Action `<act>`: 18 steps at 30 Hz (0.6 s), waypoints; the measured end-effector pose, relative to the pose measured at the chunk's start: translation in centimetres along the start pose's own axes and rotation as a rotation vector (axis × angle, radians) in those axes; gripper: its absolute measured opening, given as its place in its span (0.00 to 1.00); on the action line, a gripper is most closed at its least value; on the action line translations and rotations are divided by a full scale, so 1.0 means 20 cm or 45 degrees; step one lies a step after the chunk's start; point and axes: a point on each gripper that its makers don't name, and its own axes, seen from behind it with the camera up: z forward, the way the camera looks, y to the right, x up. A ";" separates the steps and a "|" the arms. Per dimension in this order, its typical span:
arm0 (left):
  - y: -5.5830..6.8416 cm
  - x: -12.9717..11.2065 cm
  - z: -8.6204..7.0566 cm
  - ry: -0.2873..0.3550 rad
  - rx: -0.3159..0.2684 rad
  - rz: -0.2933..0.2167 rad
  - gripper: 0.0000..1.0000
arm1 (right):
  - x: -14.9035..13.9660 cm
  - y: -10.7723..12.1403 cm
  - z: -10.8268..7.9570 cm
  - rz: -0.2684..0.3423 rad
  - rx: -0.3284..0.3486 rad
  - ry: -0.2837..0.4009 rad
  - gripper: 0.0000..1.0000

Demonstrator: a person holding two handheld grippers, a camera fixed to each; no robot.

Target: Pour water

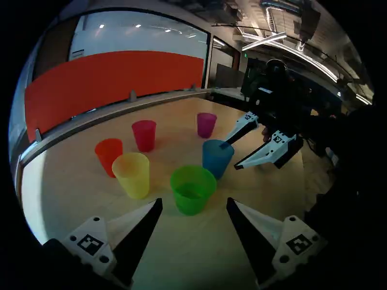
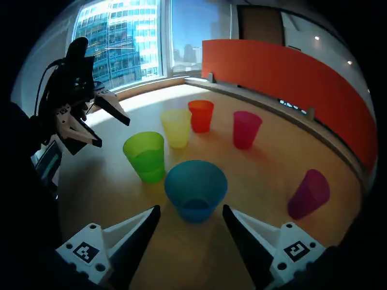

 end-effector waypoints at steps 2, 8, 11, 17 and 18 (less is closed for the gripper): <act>-0.01 0.01 -0.02 0.018 0.029 -0.002 0.99 | 0.00 0.01 -0.03 0.011 -0.020 0.018 1.00; -0.06 0.02 -0.07 0.058 0.117 -0.008 0.99 | 0.02 0.02 -0.13 0.041 -0.077 0.077 1.00; -0.07 0.02 -0.10 0.075 0.155 -0.011 0.99 | 0.02 0.03 -0.17 0.057 -0.106 0.102 1.00; -0.16 0.03 -0.17 0.111 0.269 -0.018 0.99 | 0.03 0.06 -0.26 0.093 -0.190 0.169 1.00; -0.18 0.04 -0.18 0.122 0.290 -0.019 0.99 | 0.03 0.07 -0.27 0.099 -0.205 0.183 1.00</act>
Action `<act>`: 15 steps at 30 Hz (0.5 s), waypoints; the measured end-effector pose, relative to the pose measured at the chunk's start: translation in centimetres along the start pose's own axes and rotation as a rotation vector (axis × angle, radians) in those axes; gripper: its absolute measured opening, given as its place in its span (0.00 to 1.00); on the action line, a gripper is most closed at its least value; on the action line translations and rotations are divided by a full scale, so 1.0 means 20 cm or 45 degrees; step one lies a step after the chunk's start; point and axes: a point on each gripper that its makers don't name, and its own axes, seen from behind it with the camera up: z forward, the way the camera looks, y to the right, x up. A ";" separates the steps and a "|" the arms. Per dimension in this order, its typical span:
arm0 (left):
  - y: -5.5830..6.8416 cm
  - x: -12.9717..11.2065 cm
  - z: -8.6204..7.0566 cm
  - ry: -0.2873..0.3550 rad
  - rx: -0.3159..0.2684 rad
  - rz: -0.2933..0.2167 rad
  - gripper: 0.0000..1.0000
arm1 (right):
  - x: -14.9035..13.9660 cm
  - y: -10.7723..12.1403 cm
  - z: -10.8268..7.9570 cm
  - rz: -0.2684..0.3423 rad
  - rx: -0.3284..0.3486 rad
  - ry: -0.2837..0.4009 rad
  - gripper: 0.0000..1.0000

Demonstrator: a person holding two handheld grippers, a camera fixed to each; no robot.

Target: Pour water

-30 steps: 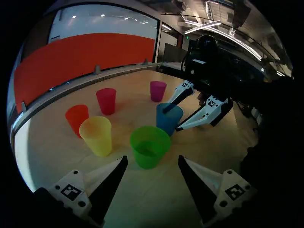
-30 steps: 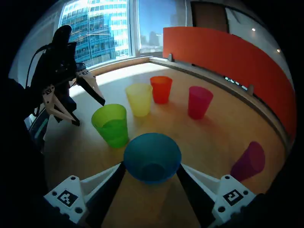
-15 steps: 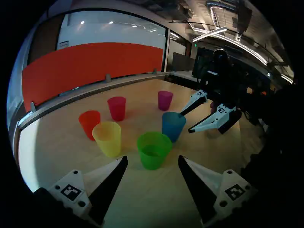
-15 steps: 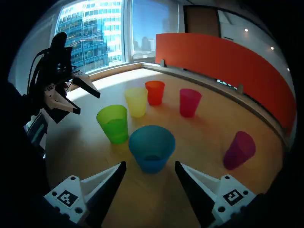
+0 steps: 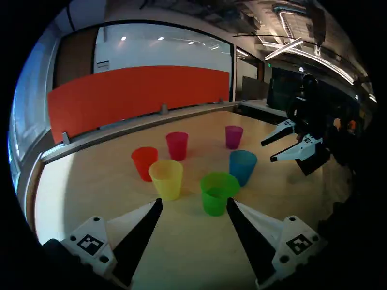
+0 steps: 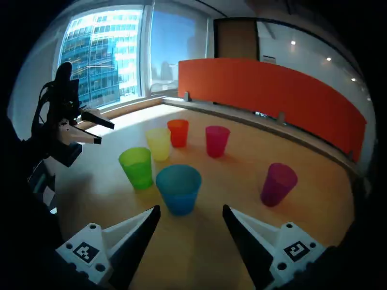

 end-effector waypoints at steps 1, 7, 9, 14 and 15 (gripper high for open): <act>-0.02 0.01 -0.01 0.012 0.021 -0.002 0.99 | 0.00 0.01 -0.01 0.006 -0.015 0.014 1.00; -0.08 0.05 -0.07 0.074 0.111 -0.006 0.99 | 0.06 0.06 -0.08 0.043 -0.105 0.100 1.00; -0.10 0.07 -0.09 0.095 0.137 -0.007 0.99 | 0.09 0.08 -0.10 0.050 -0.134 0.129 1.00; -0.13 0.10 -0.11 0.142 0.195 -0.018 0.99 | 0.16 0.12 -0.15 0.058 -0.209 0.204 1.00; -0.14 0.10 -0.12 0.150 0.214 -0.021 0.99 | 0.17 0.13 -0.15 0.061 -0.224 0.220 1.00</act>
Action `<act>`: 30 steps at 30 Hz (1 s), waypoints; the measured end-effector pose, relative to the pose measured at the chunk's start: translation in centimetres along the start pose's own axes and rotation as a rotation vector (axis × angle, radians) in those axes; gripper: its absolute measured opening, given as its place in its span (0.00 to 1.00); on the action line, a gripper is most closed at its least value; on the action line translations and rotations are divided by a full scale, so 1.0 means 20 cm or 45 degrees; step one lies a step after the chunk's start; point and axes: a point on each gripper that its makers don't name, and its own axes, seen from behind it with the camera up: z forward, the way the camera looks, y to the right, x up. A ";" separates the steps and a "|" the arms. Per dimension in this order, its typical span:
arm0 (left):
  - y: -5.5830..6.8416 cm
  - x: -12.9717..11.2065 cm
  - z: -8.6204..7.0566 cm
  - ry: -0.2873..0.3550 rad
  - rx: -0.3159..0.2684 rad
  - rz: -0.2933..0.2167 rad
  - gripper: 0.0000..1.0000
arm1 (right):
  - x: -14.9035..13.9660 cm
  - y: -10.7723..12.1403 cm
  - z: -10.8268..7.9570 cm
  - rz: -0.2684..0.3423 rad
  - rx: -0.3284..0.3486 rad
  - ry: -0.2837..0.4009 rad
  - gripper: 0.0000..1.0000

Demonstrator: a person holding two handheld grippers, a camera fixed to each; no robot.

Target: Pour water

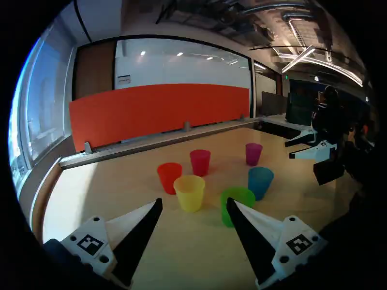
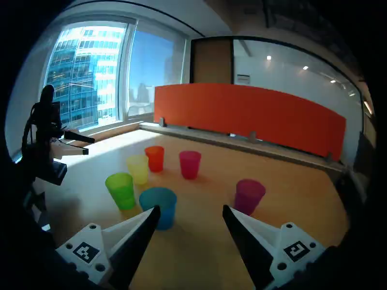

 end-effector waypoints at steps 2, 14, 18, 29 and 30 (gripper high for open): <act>-0.03 0.01 -0.01 0.017 0.043 -0.004 0.99 | 0.03 0.02 0.00 0.010 -0.033 0.034 1.00; -0.22 0.04 -0.08 0.123 0.275 -0.062 0.99 | 0.17 0.13 -0.04 0.052 -0.219 0.227 1.00; -0.29 0.07 -0.11 0.179 0.360 -0.084 0.99 | 0.24 0.20 -0.06 0.054 -0.304 0.298 1.00; -0.40 0.16 -0.16 0.296 0.539 -0.077 0.98 | 0.39 0.33 -0.14 0.084 -0.449 0.424 1.00; -0.40 0.16 -0.16 0.306 0.554 -0.074 0.99 | 0.40 0.33 -0.14 0.084 -0.456 0.431 1.00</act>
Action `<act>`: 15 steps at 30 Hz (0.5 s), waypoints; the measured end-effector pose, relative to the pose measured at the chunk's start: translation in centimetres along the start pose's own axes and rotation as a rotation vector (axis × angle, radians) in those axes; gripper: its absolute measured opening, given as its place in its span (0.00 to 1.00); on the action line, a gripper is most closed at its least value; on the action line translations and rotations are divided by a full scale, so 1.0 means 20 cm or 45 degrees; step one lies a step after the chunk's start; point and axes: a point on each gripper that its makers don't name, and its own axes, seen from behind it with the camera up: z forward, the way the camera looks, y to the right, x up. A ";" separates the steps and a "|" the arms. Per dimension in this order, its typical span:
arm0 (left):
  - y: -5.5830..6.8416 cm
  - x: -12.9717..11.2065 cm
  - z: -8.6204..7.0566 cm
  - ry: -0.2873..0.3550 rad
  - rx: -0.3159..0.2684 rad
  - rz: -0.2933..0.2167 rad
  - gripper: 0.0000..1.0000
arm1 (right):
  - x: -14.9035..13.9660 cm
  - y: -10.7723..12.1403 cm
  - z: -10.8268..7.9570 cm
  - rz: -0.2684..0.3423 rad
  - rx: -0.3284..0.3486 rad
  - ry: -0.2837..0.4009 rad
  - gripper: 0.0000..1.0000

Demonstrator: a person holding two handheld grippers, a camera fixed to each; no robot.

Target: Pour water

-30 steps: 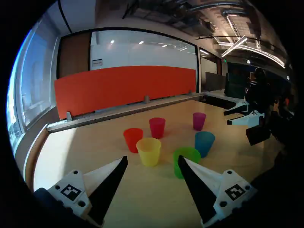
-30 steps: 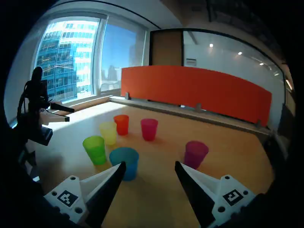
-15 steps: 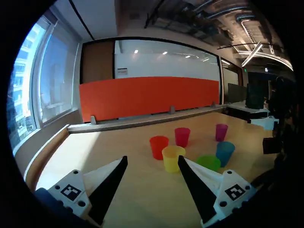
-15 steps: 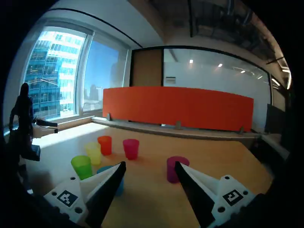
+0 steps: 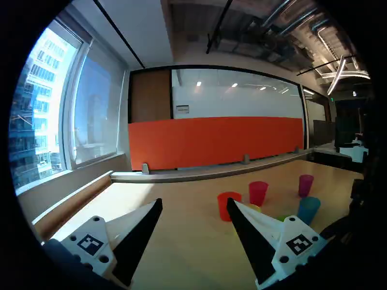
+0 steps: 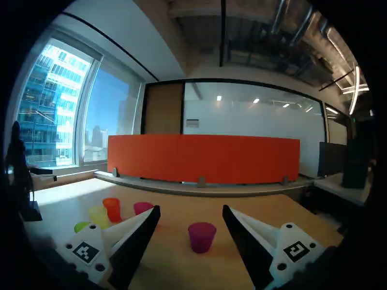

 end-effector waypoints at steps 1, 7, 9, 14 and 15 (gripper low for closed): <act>-0.01 0.01 0.00 0.011 0.015 0.001 0.99 | 0.01 0.01 0.00 -0.001 -0.006 0.007 1.00; -0.03 0.03 0.02 0.067 0.083 0.023 0.99 | 0.04 0.01 0.00 -0.009 -0.031 0.030 0.99; -0.03 0.04 0.03 0.087 0.103 0.044 0.99 | 0.05 0.01 0.00 -0.002 -0.036 0.029 0.99; -0.05 0.06 0.03 0.127 0.163 0.103 0.99 | 0.06 0.00 0.00 0.014 -0.045 0.024 1.00; -0.06 0.06 0.03 0.134 0.175 0.105 0.99 | 0.06 0.00 0.00 0.011 -0.051 0.020 1.00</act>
